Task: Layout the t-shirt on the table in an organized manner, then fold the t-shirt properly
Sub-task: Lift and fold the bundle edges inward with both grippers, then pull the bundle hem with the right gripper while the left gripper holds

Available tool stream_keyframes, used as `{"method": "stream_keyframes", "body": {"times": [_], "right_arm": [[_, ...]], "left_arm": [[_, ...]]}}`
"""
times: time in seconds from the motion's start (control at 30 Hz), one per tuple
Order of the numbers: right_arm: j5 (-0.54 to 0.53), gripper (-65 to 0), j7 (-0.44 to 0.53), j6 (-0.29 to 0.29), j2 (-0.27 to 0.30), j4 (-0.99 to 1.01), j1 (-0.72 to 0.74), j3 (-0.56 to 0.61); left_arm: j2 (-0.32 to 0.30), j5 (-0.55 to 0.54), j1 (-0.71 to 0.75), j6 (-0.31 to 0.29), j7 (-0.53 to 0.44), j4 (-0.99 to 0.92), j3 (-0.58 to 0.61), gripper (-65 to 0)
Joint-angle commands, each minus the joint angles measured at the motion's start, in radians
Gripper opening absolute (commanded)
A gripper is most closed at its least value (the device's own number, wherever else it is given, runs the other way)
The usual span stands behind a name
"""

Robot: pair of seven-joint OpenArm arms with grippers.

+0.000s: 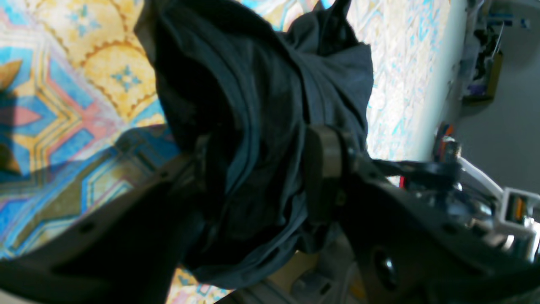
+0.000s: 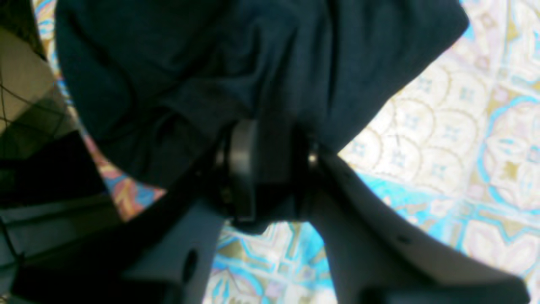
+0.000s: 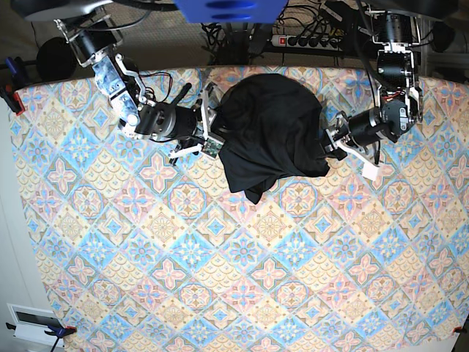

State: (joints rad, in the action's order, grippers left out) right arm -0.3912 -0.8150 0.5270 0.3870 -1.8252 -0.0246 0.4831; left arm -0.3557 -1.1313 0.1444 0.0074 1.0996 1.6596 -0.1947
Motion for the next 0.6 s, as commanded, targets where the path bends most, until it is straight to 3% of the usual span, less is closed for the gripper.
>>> {"method": "stream_keyframes", "body": {"times": [0.0, 0.2, 0.43, 0.57], "right_arm": [[-0.012, -52.9, 0.016, 0.006, 0.005, -0.035, -0.022, -0.008], [-0.012, -53.1, -0.065, 0.008, 0.007, -0.078, -0.08, -0.001], [-0.012, -53.1, -0.076, 0.008, 0.007, -0.084, -0.08, 0.001], [-0.012, -53.2, -0.1, 0.009, 0.054, -0.124, -0.08, 0.061]], "left_arm": [[-0.012, -0.019, -0.01, -0.005, -0.009, 0.018, -0.004, -36.6], [-0.012, -0.019, -0.01, -0.007, -0.008, 0.018, 0.002, -36.6], [-0.041, -0.02, 0.004, -0.007, -0.008, 0.077, 0.067, -36.6], [-0.053, -0.022, 0.037, -0.007, -0.008, 0.178, 0.068, -38.0]]}}
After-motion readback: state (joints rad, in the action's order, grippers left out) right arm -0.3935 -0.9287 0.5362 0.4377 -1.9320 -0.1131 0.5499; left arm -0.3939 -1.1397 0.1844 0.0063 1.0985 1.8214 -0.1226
